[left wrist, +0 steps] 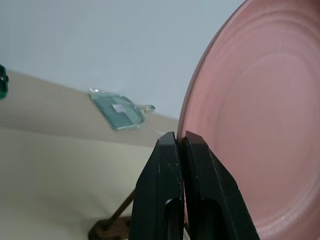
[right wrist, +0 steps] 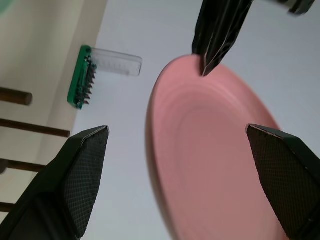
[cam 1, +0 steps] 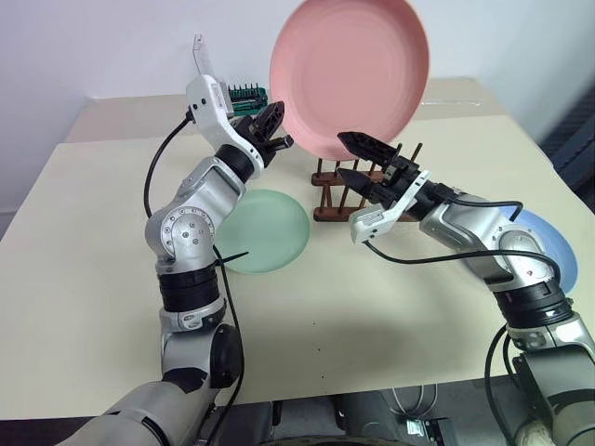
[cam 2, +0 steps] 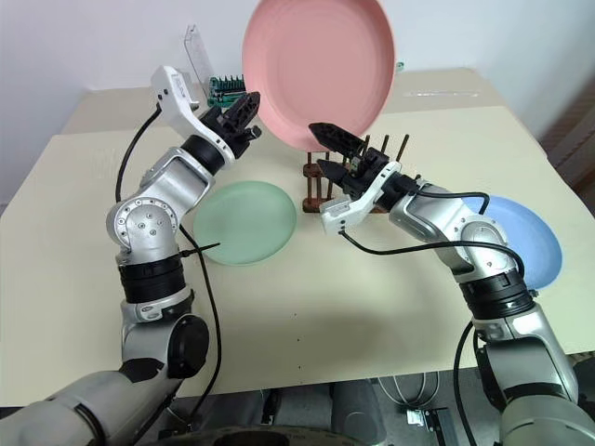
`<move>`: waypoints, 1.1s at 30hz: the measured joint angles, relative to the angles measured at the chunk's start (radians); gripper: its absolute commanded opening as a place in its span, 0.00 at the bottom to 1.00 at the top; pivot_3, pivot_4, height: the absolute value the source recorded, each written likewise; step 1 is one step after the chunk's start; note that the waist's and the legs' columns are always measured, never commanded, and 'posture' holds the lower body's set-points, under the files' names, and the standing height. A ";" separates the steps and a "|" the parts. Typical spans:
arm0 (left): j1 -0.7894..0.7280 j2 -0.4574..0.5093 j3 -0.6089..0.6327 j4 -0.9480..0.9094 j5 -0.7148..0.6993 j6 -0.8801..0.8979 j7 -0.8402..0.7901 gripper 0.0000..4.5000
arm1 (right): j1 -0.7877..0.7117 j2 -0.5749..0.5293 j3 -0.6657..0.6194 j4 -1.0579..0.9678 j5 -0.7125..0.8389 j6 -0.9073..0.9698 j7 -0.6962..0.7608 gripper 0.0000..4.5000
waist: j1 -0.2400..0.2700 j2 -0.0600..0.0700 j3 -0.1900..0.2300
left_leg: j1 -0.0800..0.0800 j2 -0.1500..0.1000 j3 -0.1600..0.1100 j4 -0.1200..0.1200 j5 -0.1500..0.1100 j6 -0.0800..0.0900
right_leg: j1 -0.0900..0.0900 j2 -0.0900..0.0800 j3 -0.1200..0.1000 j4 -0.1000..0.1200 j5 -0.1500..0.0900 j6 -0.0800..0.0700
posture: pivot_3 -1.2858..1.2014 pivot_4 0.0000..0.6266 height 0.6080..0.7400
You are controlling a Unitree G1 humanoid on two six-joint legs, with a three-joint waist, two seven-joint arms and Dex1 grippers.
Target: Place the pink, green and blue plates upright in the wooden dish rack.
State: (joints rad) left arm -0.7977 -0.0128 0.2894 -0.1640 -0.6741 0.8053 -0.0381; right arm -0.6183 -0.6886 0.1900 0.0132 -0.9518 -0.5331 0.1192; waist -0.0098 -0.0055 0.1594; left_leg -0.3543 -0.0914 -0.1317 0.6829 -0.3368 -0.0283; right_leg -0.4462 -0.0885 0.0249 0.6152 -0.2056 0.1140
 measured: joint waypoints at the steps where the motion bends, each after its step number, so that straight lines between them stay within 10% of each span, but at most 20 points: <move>1: 0.000 -0.001 -0.003 -0.006 0.000 -0.004 0.003 0.01 | -0.002 0.000 0.001 0.003 -0.004 0.005 -0.003 1.00 | 0.000 0.000 0.000 | 0.000 0.000 0.000 0.000 0.000 0.000 | 0.000 0.000 0.000 0.000 0.000 0.000 | 0.52 0.24 1.00; 7: 0.019 -0.020 -0.014 -0.016 -0.013 -0.007 0.029 0.00 | -0.030 0.002 0.031 0.016 -0.016 0.034 -0.015 0.94 | 0.000 0.000 0.000 | 0.000 0.000 0.000 0.000 0.000 0.000 | 0.000 0.000 0.000 0.000 0.000 0.000 | 0.52 0.24 1.00; 16: 0.020 -0.026 -0.022 -0.025 -0.018 -0.010 0.036 0.00 | -0.035 -0.001 0.041 0.045 -0.019 0.058 -0.022 0.04 | -0.001 0.000 0.000 | 0.001 0.000 0.000 0.000 0.000 0.000 | 0.001 0.001 0.000 -0.001 0.000 0.000 | 0.52 0.24 1.00; 24: 0.027 -0.024 -0.034 -0.049 -0.035 -0.010 0.038 0.00 | -0.038 0.000 0.056 0.062 -0.026 0.071 -0.021 0.02 | 0.000 -0.001 0.001 | 0.001 0.000 0.000 0.000 0.000 0.000 | 0.001 0.001 0.000 -0.001 0.000 0.000 | 0.52 0.24 1.00; 33: 0.037 0.018 -0.067 -0.047 -0.082 -0.005 -0.031 0.85 | -0.043 -0.036 0.056 0.070 -0.026 0.068 -0.040 0.00 | -0.001 -0.001 0.001 | 0.001 0.000 0.000 -0.001 0.000 0.000 | 0.001 0.001 0.000 -0.001 0.000 0.000 | 0.52 0.24 1.00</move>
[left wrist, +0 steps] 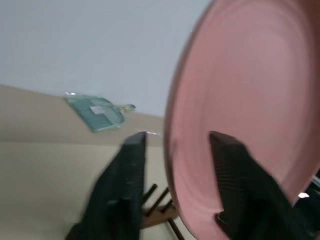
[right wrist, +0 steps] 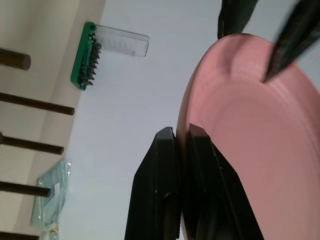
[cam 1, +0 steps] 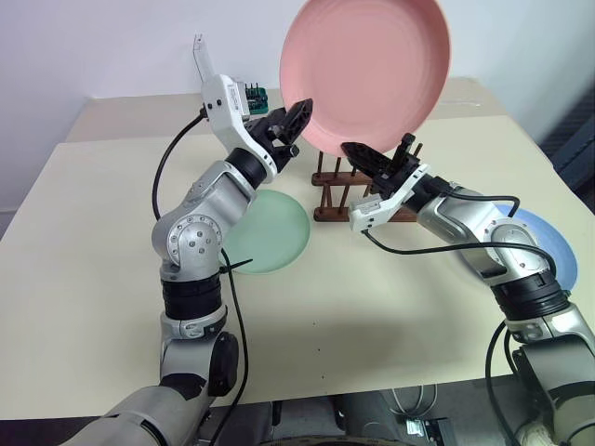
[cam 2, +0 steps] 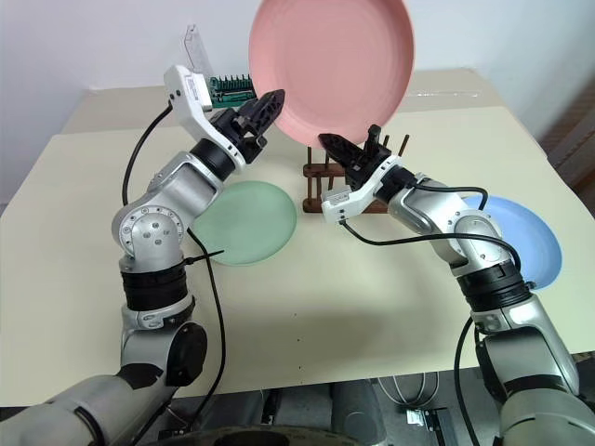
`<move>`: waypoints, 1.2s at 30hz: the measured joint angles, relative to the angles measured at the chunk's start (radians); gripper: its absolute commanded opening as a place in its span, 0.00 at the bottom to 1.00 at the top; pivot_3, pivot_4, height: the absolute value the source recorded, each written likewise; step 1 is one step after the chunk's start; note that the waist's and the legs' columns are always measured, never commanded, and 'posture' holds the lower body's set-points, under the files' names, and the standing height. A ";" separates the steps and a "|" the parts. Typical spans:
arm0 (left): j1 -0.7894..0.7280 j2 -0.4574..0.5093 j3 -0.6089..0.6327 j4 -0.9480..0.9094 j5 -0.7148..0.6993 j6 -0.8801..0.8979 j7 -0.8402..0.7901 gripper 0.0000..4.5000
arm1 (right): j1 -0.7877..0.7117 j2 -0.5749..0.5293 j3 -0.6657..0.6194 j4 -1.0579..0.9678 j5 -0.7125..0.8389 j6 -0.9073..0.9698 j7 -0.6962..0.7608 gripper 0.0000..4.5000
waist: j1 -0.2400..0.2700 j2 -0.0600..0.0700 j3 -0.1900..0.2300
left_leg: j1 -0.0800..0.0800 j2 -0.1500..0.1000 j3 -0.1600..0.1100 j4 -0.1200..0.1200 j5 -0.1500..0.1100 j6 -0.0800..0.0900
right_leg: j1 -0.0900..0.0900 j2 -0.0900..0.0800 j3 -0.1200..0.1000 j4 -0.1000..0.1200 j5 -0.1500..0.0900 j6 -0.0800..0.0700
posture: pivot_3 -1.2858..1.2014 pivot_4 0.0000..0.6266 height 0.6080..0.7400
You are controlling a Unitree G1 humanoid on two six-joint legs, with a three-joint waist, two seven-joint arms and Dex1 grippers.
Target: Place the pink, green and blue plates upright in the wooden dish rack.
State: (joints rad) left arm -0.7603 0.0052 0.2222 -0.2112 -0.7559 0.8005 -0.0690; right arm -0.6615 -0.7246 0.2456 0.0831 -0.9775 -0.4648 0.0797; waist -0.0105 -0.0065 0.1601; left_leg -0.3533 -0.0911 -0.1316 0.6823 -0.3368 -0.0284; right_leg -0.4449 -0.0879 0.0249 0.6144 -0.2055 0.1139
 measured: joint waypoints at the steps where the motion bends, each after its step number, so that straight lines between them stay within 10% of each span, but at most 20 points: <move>1: 0.000 0.021 0.007 0.000 -0.023 0.005 -0.020 0.96 | -0.003 -0.007 0.000 0.012 0.003 0.001 -0.001 0.00 | 0.000 0.000 0.000 | 0.000 0.000 0.000 0.000 0.000 0.000 | 0.000 0.000 0.000 0.000 0.000 0.000 | 0.52 0.24 1.00; 10: 0.026 0.284 0.067 0.022 -0.105 0.040 -0.211 0.99 | -0.034 -0.049 -0.033 0.131 0.101 0.021 0.001 0.00 | -0.003 0.000 0.000 | 0.000 0.001 0.000 -0.001 0.000 0.000 | 0.000 0.000 0.000 0.000 0.000 0.000 | 0.52 0.24 1.00; 22: 0.076 0.599 -0.045 0.110 0.074 -0.182 -0.656 0.99 | -0.246 0.181 -0.483 0.197 1.349 0.581 0.500 0.00 | 0.000 0.000 0.001 | -0.001 0.001 -0.004 -0.002 0.000 0.000 | 0.000 0.000 -0.001 -0.002 0.001 -0.001 | 0.52 0.24 1.00; 36: 0.128 0.683 -0.047 0.173 0.088 -0.260 -0.945 0.99 | -0.247 0.171 -0.916 0.267 2.074 1.360 0.362 0.00 | -0.002 0.003 0.002 | -0.002 0.001 -0.003 -0.002 -0.001 0.001 | -0.001 -0.001 -0.002 -0.001 0.001 -0.001 | 0.52 0.24 1.00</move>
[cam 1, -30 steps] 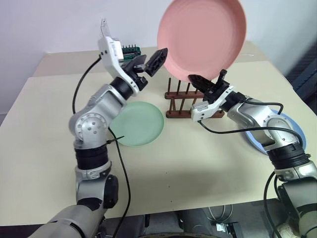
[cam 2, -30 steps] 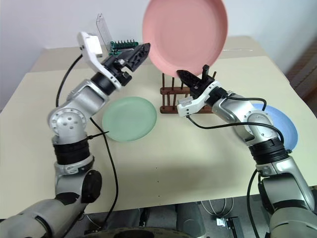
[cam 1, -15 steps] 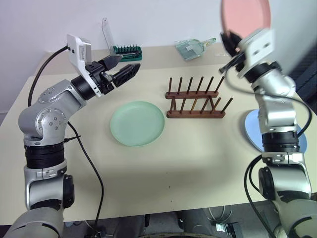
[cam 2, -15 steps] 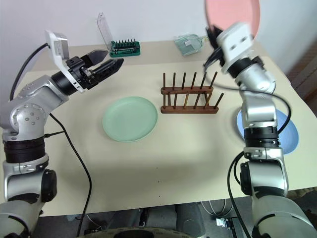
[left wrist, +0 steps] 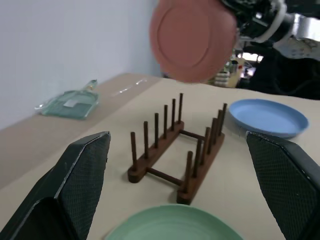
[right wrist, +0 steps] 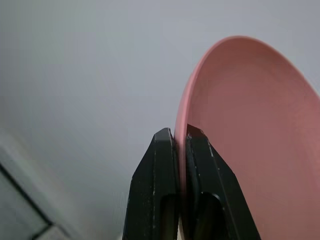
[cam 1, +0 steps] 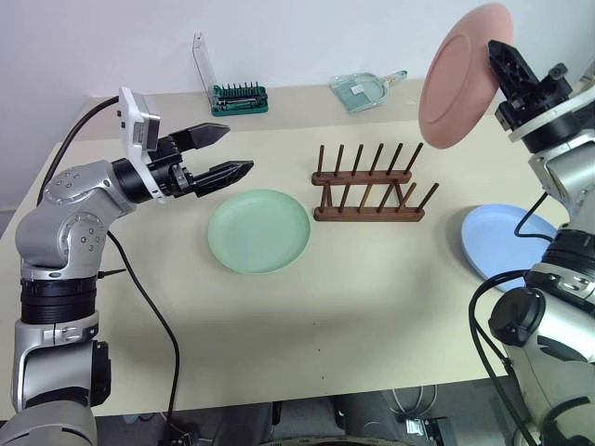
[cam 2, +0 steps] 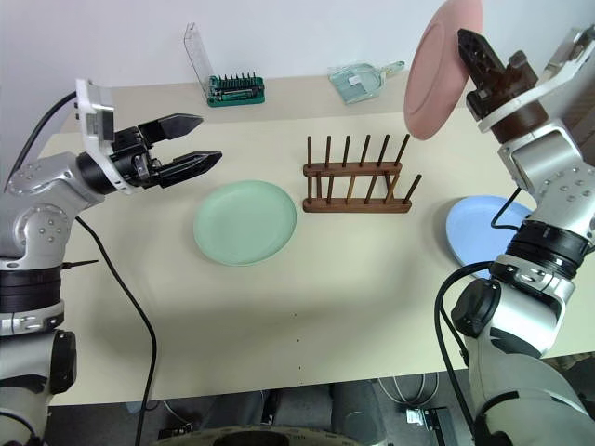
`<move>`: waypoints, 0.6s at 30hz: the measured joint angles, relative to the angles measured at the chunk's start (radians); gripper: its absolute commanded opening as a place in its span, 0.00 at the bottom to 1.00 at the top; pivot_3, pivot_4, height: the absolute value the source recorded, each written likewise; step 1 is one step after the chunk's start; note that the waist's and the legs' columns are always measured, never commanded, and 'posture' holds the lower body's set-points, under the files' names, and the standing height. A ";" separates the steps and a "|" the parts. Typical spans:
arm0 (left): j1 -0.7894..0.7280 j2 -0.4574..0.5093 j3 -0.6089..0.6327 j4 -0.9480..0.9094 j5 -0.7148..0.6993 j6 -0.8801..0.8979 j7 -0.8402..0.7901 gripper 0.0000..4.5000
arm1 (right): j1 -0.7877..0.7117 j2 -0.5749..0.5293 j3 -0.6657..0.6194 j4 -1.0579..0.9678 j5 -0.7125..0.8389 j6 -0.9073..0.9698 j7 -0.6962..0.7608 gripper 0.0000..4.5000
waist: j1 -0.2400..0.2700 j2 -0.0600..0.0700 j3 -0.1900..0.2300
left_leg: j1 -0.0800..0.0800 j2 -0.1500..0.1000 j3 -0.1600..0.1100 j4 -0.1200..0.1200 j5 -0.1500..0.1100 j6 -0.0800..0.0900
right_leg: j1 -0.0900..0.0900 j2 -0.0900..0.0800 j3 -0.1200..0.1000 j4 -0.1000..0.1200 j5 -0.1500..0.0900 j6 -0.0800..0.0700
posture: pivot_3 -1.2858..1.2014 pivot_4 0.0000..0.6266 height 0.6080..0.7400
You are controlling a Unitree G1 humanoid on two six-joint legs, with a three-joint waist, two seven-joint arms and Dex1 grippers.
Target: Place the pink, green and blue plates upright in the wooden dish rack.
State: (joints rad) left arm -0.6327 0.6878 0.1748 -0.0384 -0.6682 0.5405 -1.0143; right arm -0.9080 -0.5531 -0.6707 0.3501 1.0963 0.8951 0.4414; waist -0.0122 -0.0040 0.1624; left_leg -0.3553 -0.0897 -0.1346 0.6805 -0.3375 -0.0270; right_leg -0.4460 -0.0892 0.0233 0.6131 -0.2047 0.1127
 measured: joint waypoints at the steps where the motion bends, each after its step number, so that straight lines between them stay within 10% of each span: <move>1: 0.001 0.001 0.000 0.000 0.000 -0.001 -0.011 0.99 | 0.000 0.000 -0.012 0.000 0.018 0.014 -0.010 0.00 | 0.000 0.000 0.000 | 0.000 0.000 0.000 0.000 0.000 0.000 | 0.000 0.000 0.000 0.000 0.000 0.000 | 0.52 0.24 1.00; 18: 0.008 -0.021 0.018 0.058 0.002 -0.131 -0.102 0.99 | 0.099 -0.035 -0.072 -0.015 0.148 0.101 -0.093 0.00 | -0.001 0.001 0.000 | 0.000 0.000 0.001 0.000 0.000 0.001 | 0.000 0.000 0.000 0.001 0.000 0.000 | 0.52 0.24 1.00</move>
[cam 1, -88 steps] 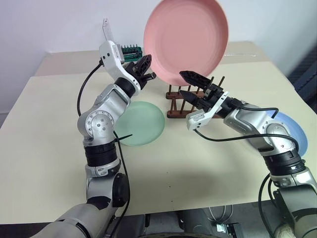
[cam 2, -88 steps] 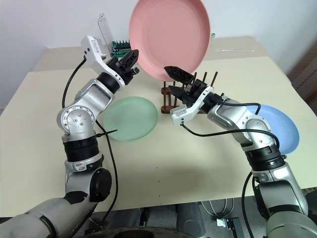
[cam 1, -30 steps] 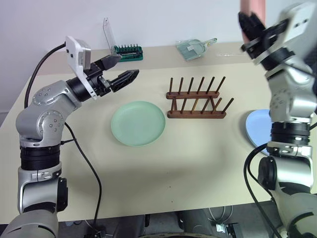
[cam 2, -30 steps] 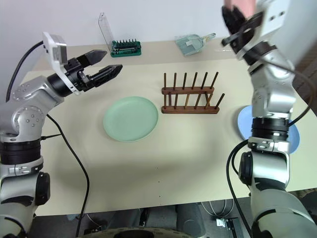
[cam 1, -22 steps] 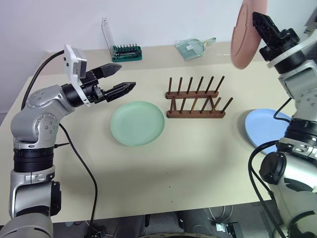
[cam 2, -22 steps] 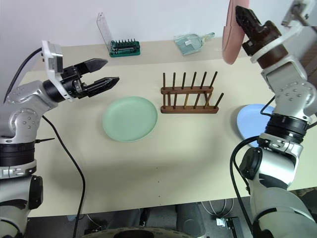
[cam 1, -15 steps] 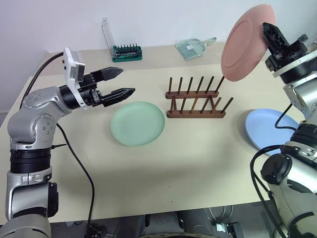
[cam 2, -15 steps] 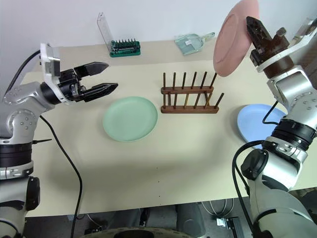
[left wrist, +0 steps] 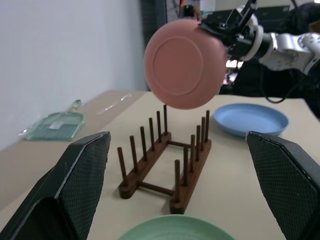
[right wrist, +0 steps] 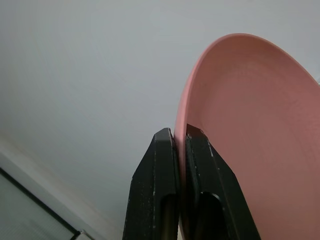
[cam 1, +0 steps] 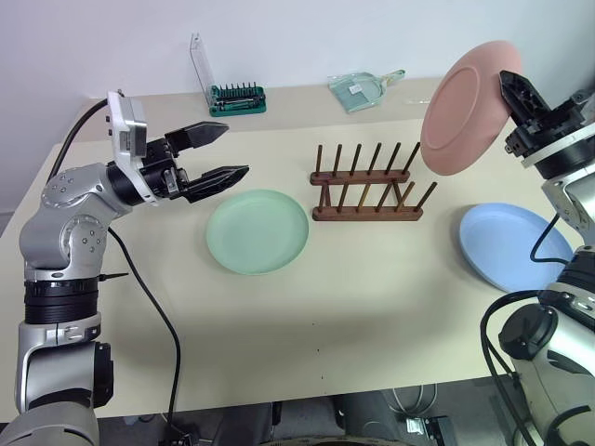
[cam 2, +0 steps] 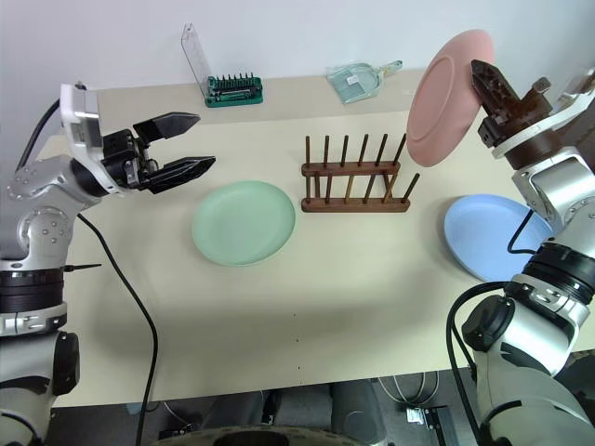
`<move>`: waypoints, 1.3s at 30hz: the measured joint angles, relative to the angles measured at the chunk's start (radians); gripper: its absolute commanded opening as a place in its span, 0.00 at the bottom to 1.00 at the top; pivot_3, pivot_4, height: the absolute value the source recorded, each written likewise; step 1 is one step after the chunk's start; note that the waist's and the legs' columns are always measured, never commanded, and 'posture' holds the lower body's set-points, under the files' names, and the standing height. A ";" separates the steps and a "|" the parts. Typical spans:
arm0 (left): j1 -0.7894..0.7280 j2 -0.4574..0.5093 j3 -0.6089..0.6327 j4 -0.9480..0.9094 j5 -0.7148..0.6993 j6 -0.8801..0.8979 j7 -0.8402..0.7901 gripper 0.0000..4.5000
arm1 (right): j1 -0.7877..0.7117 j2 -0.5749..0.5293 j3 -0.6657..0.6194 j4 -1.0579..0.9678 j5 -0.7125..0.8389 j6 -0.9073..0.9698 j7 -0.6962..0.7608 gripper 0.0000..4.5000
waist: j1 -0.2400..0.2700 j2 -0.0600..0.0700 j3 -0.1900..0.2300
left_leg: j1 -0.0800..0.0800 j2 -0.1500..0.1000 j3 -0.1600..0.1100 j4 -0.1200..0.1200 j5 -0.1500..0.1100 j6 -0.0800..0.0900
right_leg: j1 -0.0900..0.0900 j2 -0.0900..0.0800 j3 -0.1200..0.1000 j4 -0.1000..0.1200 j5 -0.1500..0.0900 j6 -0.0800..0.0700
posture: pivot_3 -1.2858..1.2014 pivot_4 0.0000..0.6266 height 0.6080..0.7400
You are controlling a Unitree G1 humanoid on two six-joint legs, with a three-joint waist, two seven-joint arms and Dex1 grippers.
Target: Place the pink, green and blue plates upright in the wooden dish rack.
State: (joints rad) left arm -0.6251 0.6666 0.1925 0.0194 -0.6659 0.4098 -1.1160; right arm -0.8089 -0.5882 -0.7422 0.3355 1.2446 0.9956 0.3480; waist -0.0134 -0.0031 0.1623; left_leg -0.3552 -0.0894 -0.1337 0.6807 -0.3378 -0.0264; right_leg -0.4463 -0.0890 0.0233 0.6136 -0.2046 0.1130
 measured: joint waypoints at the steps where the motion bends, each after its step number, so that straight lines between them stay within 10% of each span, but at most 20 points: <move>1: 0.000 0.000 0.000 0.000 0.000 -0.001 0.002 0.99 | 0.000 0.000 -0.001 0.000 0.006 -0.001 -0.002 0.00 | 0.000 0.000 0.000 | 0.000 0.000 0.000 0.000 0.000 0.000 | 0.000 0.000 0.000 0.000 0.000 0.000 | 0.52 0.24 1.00; 39: -0.007 -0.002 0.001 -0.001 -0.015 0.010 0.015 0.99 | 0.123 -0.022 0.081 0.022 0.024 0.007 0.078 0.00 | 0.000 0.000 0.000 | 0.000 0.000 0.000 0.000 0.000 0.000 | 0.000 0.000 0.000 0.000 0.000 0.000 | 0.52 0.24 1.00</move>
State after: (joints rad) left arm -0.6321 0.6650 0.1930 0.0188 -0.6804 0.4202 -1.1012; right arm -0.6862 -0.6106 -0.6608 0.3574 1.2682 1.0031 0.4262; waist -0.0129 -0.0031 0.1623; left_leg -0.3552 -0.0894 -0.1334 0.6809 -0.3380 -0.0261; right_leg -0.4463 -0.0888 0.0233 0.6135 -0.2046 0.1130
